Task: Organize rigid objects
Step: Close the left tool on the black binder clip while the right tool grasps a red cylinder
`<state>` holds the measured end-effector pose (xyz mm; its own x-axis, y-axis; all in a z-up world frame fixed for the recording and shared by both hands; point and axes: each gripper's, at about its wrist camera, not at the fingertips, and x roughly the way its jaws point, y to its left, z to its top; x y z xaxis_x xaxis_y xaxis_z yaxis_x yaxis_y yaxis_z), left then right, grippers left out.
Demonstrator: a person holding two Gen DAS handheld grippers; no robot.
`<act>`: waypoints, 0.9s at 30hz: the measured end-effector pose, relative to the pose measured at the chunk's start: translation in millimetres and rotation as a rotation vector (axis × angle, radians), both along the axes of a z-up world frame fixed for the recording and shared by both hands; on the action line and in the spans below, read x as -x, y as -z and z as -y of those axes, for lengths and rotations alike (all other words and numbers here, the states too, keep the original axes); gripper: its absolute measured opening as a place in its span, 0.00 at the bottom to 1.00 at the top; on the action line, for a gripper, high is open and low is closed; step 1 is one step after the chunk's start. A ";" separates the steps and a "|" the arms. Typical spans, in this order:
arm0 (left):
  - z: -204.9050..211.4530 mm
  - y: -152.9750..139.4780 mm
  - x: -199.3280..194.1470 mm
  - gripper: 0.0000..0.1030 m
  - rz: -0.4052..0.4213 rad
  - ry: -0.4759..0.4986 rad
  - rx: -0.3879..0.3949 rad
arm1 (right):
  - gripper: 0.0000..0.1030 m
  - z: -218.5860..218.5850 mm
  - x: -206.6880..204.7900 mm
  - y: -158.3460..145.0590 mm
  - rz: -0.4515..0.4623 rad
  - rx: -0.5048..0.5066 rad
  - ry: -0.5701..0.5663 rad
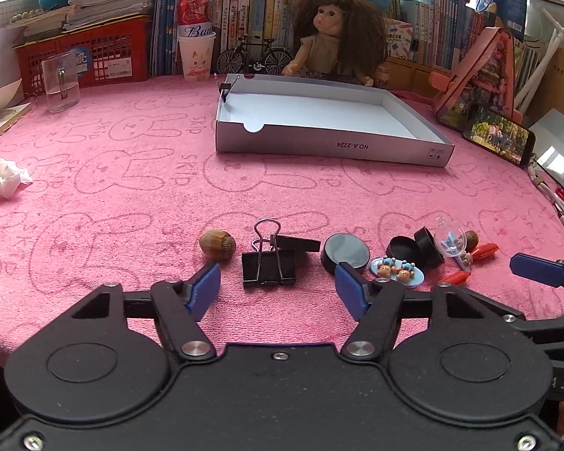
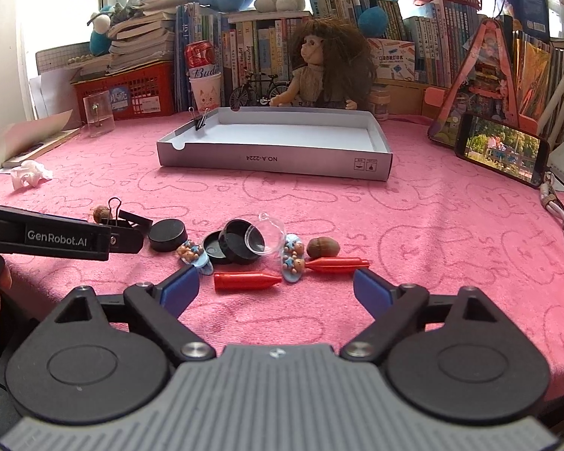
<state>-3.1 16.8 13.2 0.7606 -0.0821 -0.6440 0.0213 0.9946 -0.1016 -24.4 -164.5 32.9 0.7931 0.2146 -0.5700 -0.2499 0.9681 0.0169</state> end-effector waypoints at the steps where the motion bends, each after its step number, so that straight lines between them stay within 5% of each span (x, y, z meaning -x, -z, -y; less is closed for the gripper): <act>1: 1.2 0.3 -0.3 0.54 -0.001 -0.003 -0.002 | 0.89 -2.1 -0.3 0.8 -0.002 0.002 -0.005; 10: 2.4 3.3 -7.5 0.46 0.008 -0.038 -0.023 | 0.70 -17.1 -3.4 4.5 -0.022 -0.003 -0.043; 19: 7.7 6.4 -10.2 0.41 0.021 -0.046 -0.054 | 0.68 -17.5 -8.2 7.2 -0.031 -0.016 -0.019; 23: 8.0 6.5 -8.5 0.29 0.029 -0.045 -0.066 | 0.53 -18.1 -9.1 7.4 -0.030 -0.015 -0.019; 27: 8.2 6.0 -8.3 0.29 0.031 -0.044 -0.065 | 0.48 -17.6 -9.2 7.1 -0.028 -0.016 -0.019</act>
